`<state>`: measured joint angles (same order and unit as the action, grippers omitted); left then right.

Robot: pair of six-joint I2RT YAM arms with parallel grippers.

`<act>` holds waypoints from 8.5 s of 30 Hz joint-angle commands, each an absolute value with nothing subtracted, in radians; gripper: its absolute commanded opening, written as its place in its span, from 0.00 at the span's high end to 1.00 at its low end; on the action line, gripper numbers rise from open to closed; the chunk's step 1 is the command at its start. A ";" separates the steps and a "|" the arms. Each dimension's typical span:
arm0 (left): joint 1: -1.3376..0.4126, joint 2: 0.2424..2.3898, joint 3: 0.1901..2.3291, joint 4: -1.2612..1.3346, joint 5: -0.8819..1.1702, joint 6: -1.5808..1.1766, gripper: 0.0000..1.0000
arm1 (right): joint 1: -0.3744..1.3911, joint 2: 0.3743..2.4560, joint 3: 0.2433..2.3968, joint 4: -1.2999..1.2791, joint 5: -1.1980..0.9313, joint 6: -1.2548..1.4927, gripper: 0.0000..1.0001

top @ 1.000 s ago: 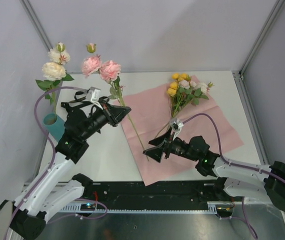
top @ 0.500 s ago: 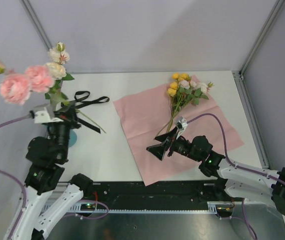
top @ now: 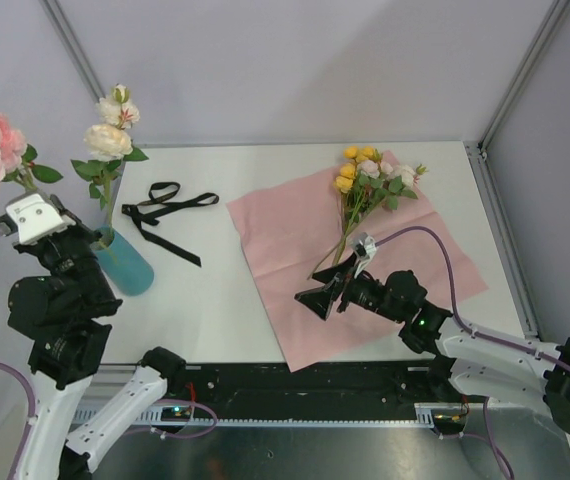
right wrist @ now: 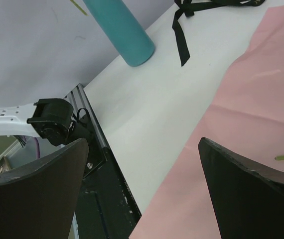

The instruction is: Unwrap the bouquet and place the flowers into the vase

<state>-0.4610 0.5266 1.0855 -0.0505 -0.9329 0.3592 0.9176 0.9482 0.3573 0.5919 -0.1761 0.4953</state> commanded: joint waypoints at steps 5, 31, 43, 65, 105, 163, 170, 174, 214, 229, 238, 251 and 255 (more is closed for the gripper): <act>-0.319 0.617 1.181 0.082 -0.857 0.471 1.00 | 0.892 0.898 0.337 0.613 -0.201 0.485 0.01; -0.052 0.745 0.906 0.007 -0.774 0.030 0.85 | 0.840 0.871 0.323 0.586 -0.209 0.540 0.01; -0.051 0.712 0.824 -0.094 -0.803 -0.074 0.39 | 0.768 0.909 0.350 0.525 -0.223 0.613 0.01; -0.052 0.435 0.922 -0.562 -0.053 -0.370 0.08 | 0.578 1.004 0.467 0.232 -0.086 0.763 0.04; -0.113 0.233 0.615 -0.496 0.450 -0.369 0.04 | 0.400 1.690 0.839 0.250 0.054 0.702 0.66; -0.126 0.278 0.609 -0.494 0.440 -0.372 0.05 | 0.391 1.626 0.851 0.196 0.012 0.715 1.00; -0.127 0.274 0.609 -0.495 0.438 -0.372 0.05 | 0.388 1.618 0.857 0.164 0.023 0.713 0.87; -0.126 0.271 0.609 -0.495 0.439 -0.372 0.05 | 0.384 1.619 0.859 0.168 -0.010 0.701 0.99; -0.129 0.354 0.663 -0.495 0.539 -0.445 0.12 | 0.396 1.327 0.819 0.167 -0.005 0.709 1.00; -0.131 0.456 0.800 -0.434 0.600 -0.480 0.09 | 0.706 1.106 0.744 0.359 -0.064 0.613 1.00; -0.206 0.491 0.806 -0.278 0.616 -0.579 0.18 | 1.040 1.103 0.719 0.516 0.110 0.564 1.00; -0.324 0.533 0.698 0.011 0.550 -0.756 0.34 | 1.234 1.179 0.715 0.619 0.133 0.470 1.00; -0.333 0.548 0.668 0.038 0.557 -0.769 0.44 | 1.245 1.200 0.711 0.610 0.114 0.459 1.00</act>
<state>-0.3202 0.5297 0.6941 -0.0631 0.5606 -0.7197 1.2320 1.1862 0.7143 0.5518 0.1085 0.4992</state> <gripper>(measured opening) 0.599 0.017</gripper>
